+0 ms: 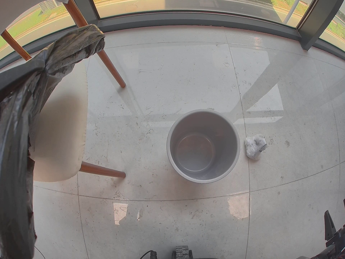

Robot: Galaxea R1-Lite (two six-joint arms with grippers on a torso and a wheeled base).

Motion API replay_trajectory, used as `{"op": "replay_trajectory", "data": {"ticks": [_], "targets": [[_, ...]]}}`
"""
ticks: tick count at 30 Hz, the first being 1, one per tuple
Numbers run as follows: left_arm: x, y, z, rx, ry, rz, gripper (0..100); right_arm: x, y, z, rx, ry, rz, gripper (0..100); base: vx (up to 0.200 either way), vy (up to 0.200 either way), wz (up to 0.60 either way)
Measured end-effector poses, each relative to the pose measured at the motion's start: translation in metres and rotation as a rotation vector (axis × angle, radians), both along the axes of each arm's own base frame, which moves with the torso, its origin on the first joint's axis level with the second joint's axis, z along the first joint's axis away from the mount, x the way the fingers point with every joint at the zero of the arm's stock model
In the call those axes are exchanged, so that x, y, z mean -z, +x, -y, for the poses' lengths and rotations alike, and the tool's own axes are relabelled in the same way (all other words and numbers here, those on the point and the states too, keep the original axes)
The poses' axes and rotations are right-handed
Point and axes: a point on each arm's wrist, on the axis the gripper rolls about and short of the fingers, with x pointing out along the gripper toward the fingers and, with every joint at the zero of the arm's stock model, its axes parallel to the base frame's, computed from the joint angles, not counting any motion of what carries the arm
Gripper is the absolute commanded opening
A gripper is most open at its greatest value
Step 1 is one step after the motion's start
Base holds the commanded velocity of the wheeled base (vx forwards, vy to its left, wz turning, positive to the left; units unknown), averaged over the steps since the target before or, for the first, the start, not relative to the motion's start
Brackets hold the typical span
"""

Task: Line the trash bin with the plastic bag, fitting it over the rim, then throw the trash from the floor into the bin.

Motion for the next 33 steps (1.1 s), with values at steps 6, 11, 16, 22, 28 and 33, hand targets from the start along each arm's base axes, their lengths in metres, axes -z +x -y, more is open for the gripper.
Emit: {"op": "replay_trajectory", "data": {"ticks": [6, 11, 16, 22, 28, 33], "targets": [[-0.018, 0.005, 0.005, 0.172, 0.015, 0.043, 0, 0.0, 0.0, 0.0, 0.0, 0.001, 0.0, 100, 0.0, 0.0, 0.0], [-0.026, 0.022, 0.021, 0.261, 0.004, 0.115, 0, 0.0, 0.0, 0.0, 0.0, 0.003, 0.0, 100, 0.0, 0.0, 0.0], [-0.023, 0.045, 0.043, 0.304, -0.021, 0.146, 0, 0.0, 0.0, 0.0, 0.0, 0.003, 0.0, 100, 0.0, 0.0, 0.0], [-0.014, 0.058, 0.081, 0.326, -0.064, 0.108, 0, 0.0, 0.0, 0.0, 0.0, 0.003, -0.001, 100, 0.0, 0.0, 0.0], [-0.008, 0.057, 0.116, 0.405, -0.074, 0.071, 0, 0.0, 0.0, 0.0, 0.0, 0.004, 0.0, 100, 0.0, 0.0, 0.0], [-0.008, 0.057, 0.138, 0.454, -0.079, 0.062, 0, 0.0, 0.0, 0.0, 0.0, 0.004, 0.0, 100, 0.0, 0.0, 0.0]]}}
